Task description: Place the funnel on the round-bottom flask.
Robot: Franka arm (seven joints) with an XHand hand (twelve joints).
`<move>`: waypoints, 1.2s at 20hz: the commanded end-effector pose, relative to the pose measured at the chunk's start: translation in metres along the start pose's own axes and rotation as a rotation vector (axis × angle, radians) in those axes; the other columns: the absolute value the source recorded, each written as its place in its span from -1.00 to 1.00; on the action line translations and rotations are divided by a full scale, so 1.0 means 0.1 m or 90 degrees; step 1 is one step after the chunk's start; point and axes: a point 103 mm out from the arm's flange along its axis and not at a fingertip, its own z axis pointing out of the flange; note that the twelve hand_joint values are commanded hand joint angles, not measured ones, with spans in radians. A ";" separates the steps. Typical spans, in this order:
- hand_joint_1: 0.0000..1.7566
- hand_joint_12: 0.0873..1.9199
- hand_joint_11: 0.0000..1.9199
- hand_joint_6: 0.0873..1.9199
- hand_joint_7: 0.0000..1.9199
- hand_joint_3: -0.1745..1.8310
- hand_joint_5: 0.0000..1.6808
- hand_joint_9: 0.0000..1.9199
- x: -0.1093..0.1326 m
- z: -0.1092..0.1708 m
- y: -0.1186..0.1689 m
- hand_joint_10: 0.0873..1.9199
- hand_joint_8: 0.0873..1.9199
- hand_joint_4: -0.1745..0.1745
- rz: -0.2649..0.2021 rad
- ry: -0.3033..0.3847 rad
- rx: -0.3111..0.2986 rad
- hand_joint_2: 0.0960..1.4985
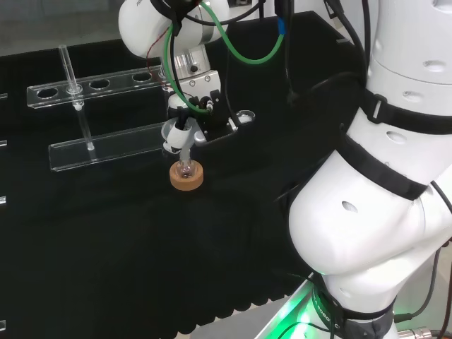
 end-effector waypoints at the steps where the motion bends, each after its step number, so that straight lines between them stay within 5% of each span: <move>1: -0.38 0.42 -0.75 -0.98 -0.93 -0.44 -0.59 -0.65 0.00 -0.01 -0.03 -0.30 -0.30 -0.39 -0.006 0.007 -0.003 -0.14; 16: -0.43 0.45 -0.85 -1.00 -1.00 -0.52 -0.67 -0.85 0.02 -0.05 -0.09 -0.26 -0.54 -0.33 -0.013 0.010 -0.006 -0.13; 24: -0.45 0.49 -0.97 -1.00 -1.00 -0.58 -0.89 -1.00 -0.02 -0.12 -0.15 -0.27 -0.93 -0.21 -0.016 0.016 -0.046 -0.11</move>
